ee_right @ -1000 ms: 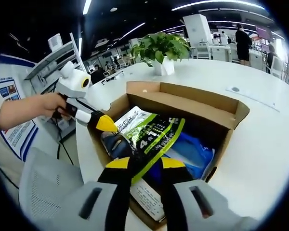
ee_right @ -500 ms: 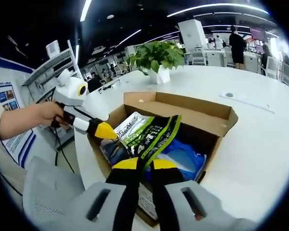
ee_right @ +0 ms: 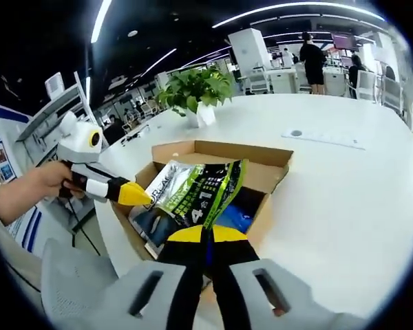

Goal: Operate the shoe box by opening the lid, removing the specified soft item, and placing it in the target area until the item is outside and the box remains undamaged.

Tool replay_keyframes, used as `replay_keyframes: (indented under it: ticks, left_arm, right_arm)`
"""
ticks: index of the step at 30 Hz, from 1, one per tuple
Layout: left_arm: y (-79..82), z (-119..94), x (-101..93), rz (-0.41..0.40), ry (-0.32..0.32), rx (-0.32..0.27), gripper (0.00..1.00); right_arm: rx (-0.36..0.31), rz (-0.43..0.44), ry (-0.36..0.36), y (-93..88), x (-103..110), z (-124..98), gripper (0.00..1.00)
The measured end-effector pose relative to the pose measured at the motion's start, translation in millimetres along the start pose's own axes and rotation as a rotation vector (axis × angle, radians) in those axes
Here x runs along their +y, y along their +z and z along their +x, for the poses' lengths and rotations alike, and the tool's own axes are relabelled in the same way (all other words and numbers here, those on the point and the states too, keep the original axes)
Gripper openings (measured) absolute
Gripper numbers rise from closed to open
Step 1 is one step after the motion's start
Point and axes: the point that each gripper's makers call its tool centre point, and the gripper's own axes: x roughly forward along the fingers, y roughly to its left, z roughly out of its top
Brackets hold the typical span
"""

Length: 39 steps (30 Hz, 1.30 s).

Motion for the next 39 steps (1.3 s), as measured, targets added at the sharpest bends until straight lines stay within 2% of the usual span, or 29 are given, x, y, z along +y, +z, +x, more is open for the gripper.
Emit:
replay_keyframes:
  ticks: [6,14,34,39]
  left_arm:
    - [3.2,12,-13.6,0.024,0.001,0.017,0.00]
    - [10.2,26,-32.7,0.047,-0.031,0.023,0.00]
    - [24.2,57,-65.1,0.093,-0.055,0.053,0.00]
    - [29.8,68,-75.2,0.114,-0.071,0.058,0.00]
  right_arm:
    - [0.008,-0.002,-0.036,-0.2,-14,-11,0.00]
    - [0.031,0.019,-0.084,-4.0,-37,-25,0.00]
    - [0.061,0.054,-0.139,-7.8,-78,-50,0.00]
    - [0.078,0.035,-0.155,-9.5,-91,-58,0.00]
